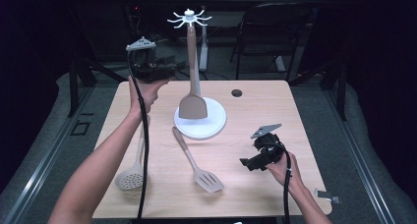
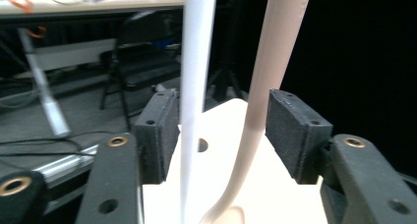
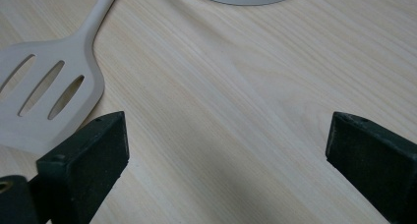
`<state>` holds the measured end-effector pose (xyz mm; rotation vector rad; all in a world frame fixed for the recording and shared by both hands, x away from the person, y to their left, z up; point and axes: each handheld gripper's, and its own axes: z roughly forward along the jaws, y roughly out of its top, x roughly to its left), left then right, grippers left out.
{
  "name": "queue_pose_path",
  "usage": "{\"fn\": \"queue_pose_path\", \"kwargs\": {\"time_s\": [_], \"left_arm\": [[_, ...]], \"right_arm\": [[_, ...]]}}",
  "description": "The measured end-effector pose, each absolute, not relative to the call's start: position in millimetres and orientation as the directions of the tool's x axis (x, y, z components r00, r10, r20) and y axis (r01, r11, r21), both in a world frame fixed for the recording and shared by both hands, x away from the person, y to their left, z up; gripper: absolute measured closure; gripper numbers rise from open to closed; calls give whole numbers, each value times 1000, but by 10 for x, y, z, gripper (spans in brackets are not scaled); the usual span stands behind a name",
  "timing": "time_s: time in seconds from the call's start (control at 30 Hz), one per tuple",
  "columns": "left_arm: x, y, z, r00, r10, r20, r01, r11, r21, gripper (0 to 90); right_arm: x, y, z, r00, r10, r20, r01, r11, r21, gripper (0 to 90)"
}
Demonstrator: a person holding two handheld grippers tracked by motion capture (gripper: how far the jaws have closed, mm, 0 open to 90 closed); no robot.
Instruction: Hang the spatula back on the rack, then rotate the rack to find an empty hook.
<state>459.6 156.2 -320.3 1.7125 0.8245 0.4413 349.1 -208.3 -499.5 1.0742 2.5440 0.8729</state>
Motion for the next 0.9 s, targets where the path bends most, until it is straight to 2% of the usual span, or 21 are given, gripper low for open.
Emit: {"fn": "queue_pose_path", "kwargs": {"time_s": [0.2,0.43,0.9], "left_arm": [[4465,1633,-3003,648,759,-61,258,-144,955,656],[4405,1591,-2765,637,771,-5,204,-162,966,790],[4501,1235,-2419,624,773,113,145,-257,955,888]], "right_arm": [[3504,-2113,-4996,-687,726,-7,584,559,589,81],[3528,-2105,-5052,-683,731,-10,594,563,574,126],[3532,-2075,-5062,-694,720,-36,583,590,559,166]]}}
